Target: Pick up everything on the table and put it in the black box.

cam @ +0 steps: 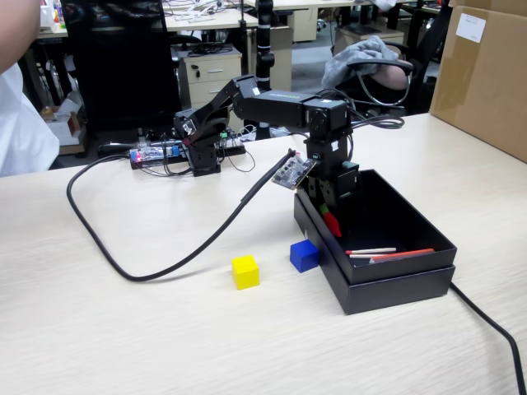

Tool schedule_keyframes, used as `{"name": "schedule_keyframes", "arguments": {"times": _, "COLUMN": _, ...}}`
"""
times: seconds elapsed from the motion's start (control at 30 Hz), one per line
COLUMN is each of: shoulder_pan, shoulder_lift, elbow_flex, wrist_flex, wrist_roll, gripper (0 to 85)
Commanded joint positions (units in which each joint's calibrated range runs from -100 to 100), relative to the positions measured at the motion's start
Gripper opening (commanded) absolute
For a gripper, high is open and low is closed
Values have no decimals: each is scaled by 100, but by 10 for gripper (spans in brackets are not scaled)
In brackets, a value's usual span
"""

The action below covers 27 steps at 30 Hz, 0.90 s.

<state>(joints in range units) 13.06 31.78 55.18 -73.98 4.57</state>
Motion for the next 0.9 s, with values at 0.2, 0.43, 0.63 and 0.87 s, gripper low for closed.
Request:
{"name": "schedule_keyframes", "arguments": {"times": 0.2, "shoulder_pan": -127, "shoulder_lift": -1967, "elbow_flex": 130, "wrist_flex": -269, "wrist_roll": -59, "gripper": 374}}
{"name": "schedule_keyframes", "arguments": {"times": 0.43, "shoulder_pan": -342, "shoulder_lift": -4033, "elbow_flex": -513, "wrist_flex": -269, "wrist_roll": -132, "gripper": 374}}
{"name": "schedule_keyframes", "arguments": {"times": 0.63, "shoulder_pan": -635, "shoulder_lift": -5421, "elbow_flex": -2018, "wrist_flex": 25, "wrist_roll": -181, "gripper": 467}}
{"name": "schedule_keyframes", "arguments": {"times": 0.87, "shoulder_pan": -1084, "shoulder_lift": -7062, "elbow_flex": -4475, "wrist_flex": 1191, "wrist_roll": -215, "gripper": 468}}
